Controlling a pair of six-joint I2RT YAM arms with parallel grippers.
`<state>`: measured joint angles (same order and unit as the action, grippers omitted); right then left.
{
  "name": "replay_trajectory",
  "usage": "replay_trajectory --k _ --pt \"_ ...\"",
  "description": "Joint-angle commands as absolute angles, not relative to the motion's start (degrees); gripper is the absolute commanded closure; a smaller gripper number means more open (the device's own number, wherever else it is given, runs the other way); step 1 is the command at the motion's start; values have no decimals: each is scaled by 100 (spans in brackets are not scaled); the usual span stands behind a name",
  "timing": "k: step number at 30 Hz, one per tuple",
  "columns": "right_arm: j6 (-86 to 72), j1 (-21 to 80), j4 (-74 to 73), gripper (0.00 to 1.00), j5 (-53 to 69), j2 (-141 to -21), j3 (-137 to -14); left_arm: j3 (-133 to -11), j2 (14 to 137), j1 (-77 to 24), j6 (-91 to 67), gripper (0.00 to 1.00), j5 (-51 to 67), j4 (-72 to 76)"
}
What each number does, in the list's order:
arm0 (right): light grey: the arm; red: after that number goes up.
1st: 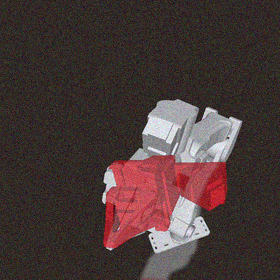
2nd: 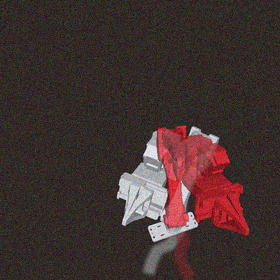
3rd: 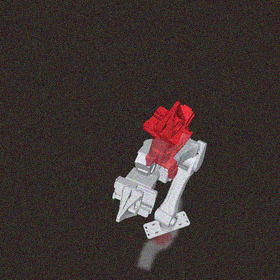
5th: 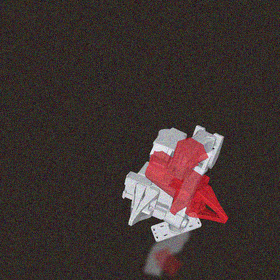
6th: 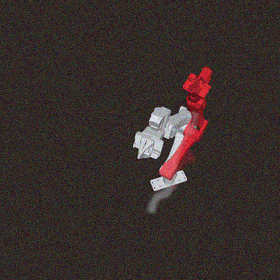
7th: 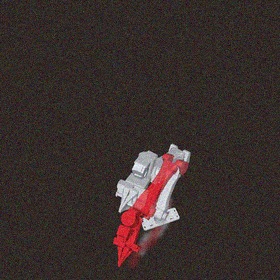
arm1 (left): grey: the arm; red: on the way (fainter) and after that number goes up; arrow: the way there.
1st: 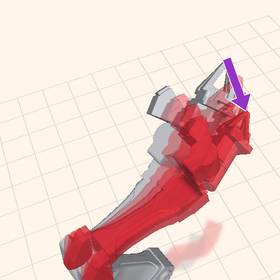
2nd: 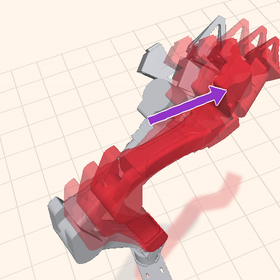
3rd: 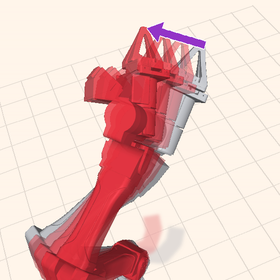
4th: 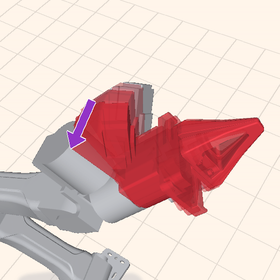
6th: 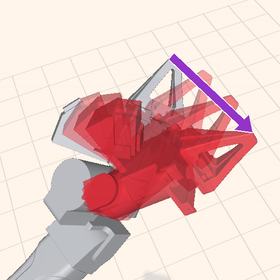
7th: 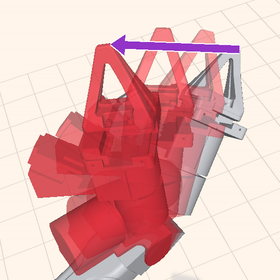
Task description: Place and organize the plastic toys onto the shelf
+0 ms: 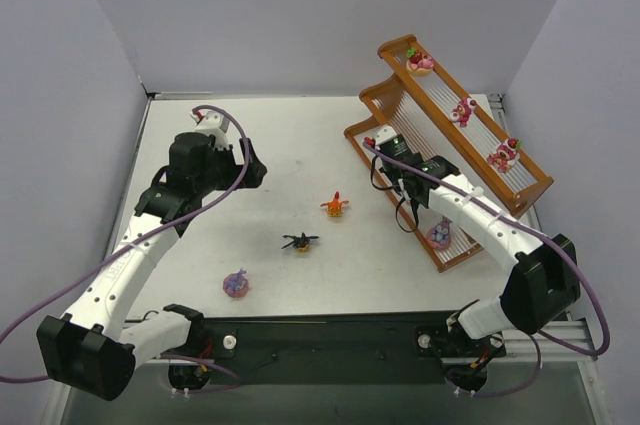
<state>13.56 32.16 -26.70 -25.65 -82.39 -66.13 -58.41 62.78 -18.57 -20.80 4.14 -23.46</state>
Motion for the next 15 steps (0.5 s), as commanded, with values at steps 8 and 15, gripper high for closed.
replay_trajectory --k 8,15 --pt "1670 3067 -2040 100 -2461 -8402 -6460 -5924 6117 -1811 -2074 3 589 -2417" --pt "1775 3006 -1758 100 -2364 -8569 -6363 -5819 6021 -1811 -2083 3 554 -2452"
